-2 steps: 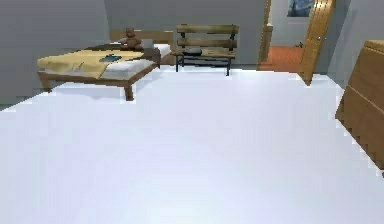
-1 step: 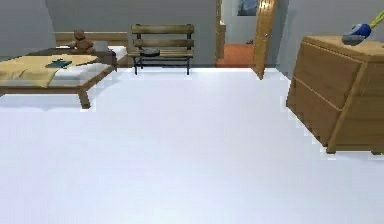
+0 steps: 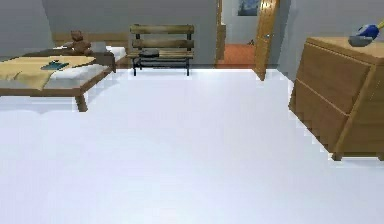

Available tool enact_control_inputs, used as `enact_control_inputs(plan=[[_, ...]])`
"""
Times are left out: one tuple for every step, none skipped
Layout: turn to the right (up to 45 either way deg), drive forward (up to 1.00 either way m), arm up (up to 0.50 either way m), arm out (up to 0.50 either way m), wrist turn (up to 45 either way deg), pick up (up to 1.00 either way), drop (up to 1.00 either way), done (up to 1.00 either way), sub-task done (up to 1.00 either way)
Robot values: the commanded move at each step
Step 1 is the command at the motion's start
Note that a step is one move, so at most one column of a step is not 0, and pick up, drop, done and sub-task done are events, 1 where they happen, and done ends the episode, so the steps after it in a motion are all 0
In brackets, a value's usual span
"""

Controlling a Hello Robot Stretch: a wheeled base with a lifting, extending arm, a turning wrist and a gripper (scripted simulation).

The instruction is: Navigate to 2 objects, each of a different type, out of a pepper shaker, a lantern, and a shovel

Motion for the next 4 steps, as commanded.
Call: enact_control_inputs(plan=[[-45.0,0.00,0.00,0.00,0.0,0.00,0.00,0.00,0.00],[-39.0,0.00,0.00,0.00,0.0,0.00,0.00,0.00,0.00],[0.0,0.55,0.00,0.00,0.0,0.00,0.00,0.00,0.00],[-45.0,0.00,0.00,0.00,0.0,0.00,0.00,0.00,0.00]])
